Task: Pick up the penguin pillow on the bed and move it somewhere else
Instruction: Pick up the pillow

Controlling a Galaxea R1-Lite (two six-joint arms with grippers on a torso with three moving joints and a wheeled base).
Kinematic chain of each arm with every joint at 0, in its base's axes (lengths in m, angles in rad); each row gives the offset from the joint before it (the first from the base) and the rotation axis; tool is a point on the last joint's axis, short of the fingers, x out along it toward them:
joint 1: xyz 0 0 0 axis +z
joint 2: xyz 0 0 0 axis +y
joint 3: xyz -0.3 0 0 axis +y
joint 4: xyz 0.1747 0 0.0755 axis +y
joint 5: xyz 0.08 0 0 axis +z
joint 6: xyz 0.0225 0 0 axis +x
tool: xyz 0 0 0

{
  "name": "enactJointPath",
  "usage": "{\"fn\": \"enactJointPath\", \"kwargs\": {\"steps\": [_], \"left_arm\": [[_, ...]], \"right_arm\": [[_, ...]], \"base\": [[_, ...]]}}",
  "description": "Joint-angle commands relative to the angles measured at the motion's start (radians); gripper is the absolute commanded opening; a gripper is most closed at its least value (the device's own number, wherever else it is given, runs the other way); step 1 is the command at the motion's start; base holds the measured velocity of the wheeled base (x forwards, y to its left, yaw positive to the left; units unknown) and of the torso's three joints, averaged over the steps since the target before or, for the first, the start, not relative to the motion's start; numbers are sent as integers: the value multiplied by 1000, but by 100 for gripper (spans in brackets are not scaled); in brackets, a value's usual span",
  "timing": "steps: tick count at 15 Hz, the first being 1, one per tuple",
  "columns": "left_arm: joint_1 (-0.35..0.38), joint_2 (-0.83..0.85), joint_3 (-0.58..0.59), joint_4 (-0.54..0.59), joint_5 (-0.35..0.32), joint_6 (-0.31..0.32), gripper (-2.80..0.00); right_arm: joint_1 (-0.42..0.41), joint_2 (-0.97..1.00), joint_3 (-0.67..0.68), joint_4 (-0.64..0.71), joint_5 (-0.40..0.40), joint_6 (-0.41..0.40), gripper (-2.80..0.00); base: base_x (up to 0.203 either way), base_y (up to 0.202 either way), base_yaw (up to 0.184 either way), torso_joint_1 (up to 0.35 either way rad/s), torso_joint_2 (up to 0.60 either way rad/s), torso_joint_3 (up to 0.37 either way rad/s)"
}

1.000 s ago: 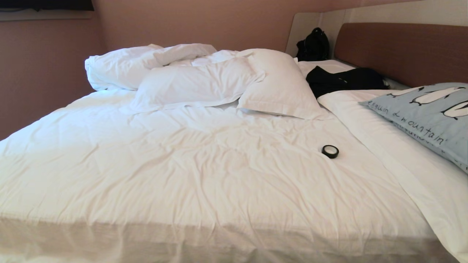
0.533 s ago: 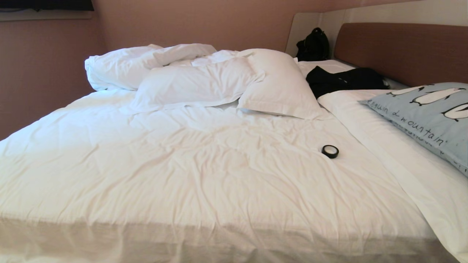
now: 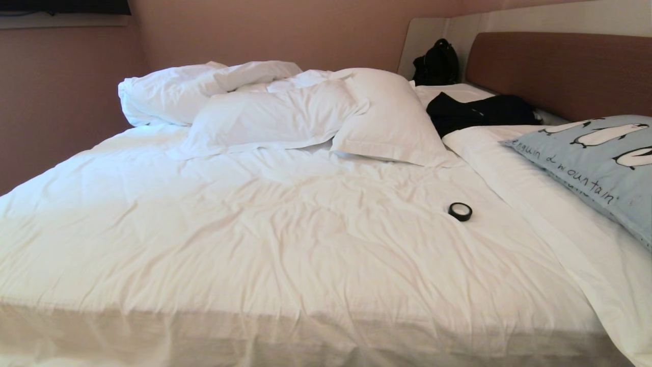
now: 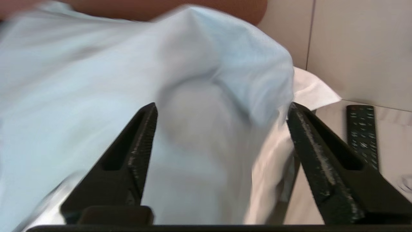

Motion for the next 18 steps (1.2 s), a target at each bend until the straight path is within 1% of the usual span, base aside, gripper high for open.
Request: {"fn": "enactJointPath", "kwargs": {"steps": [1, 2, 3, 5, 6, 8, 9, 11, 12, 14, 15, 16, 17, 18], "left_arm": [[0, 0, 2, 1, 0, 0, -280], [0, 0, 2, 0, 0, 0, -280], [0, 0, 2, 1, 0, 0, -280], [0, 0, 2, 0, 0, 0, -280], [0, 0, 2, 0, 0, 0, -280], [0, 0, 2, 0, 0, 0, -280], [0, 0, 2, 1, 0, 0, -280], [0, 0, 2, 0, 0, 0, -280], [0, 0, 2, 0, 0, 0, -280], [0, 0, 2, 0, 0, 0, -280], [0, 0, 2, 1, 0, 0, -280], [0, 0, 2, 0, 0, 0, -280], [1, 0, 2, 0, 0, 0, -280], [0, 0, 2, 0, 0, 0, -280]], "right_arm": [[0, -213, 39, 107, 17, -1, 0], [3, -253, 51, 117, 24, -7, 0], [28, -265, 49, 120, 45, -27, -280], [95, -233, 4, 124, 102, -77, -280], [116, -201, -15, 126, 126, -102, -280], [154, -139, -60, 126, 167, -124, -280], [159, -106, -83, 124, 189, -128, -280], [163, -29, -149, 122, 270, -142, -280], [166, 5, -187, 123, 291, -147, -280], [171, 67, -248, 123, 305, -161, -280], [172, 87, -265, 123, 307, -189, -280], [173, 94, -267, 125, 307, -228, -203], [173, 96, -265, 129, 307, -275, 0], [174, 95, -268, 144, 307, -303, 0]], "base": [[0, 0, 0, 0, 0, 0], [0, 0, 0, 0, 0, 0], [0, 0, 0, 0, 0, 0], [0, 0, 0, 0, 0, 0], [0, 0, 0, 0, 0, 0], [0, 0, 0, 0, 0, 0], [0, 0, 0, 0, 0, 0], [0, 0, 0, 0, 0, 0], [0, 0, 0, 0, 0, 0], [0, 0, 0, 0, 0, 0], [0, 0, 0, 0, 0, 0], [0, 0, 0, 0, 0, 0], [0, 0, 0, 0, 0, 0], [0, 0, 0, 0, 0, 0]]}}
